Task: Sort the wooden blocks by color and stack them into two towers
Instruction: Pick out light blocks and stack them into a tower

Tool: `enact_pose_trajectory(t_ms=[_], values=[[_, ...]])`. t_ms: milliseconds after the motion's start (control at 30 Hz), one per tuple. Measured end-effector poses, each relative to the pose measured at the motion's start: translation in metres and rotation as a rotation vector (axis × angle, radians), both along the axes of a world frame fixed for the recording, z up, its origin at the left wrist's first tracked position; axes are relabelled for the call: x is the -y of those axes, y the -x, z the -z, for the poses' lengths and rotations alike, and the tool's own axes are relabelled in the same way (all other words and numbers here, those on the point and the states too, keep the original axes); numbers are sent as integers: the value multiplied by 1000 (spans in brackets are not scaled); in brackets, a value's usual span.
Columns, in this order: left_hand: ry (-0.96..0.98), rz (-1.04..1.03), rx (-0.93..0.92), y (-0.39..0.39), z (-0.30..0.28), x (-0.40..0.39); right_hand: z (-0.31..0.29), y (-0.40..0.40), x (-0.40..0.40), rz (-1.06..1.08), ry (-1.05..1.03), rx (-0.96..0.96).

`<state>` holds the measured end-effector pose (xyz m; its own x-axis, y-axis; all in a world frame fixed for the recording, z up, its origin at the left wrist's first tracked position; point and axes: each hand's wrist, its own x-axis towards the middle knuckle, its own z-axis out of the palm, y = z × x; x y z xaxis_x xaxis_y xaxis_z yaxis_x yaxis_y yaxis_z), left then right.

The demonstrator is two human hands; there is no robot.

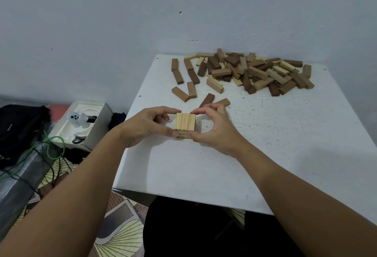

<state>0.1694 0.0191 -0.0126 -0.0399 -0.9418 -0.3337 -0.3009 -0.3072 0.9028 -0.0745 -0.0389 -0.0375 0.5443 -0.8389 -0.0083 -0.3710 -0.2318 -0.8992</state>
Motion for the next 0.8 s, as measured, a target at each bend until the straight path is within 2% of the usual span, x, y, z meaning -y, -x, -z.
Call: enact_pose_trajectory(t_ms=[700,800], values=[[-23,9,-1,2,-3,0,2,-1,3,-19,-15,-25],[-79,-6,-37,-6,-4,0,2,0,5,-32,-90,19]])
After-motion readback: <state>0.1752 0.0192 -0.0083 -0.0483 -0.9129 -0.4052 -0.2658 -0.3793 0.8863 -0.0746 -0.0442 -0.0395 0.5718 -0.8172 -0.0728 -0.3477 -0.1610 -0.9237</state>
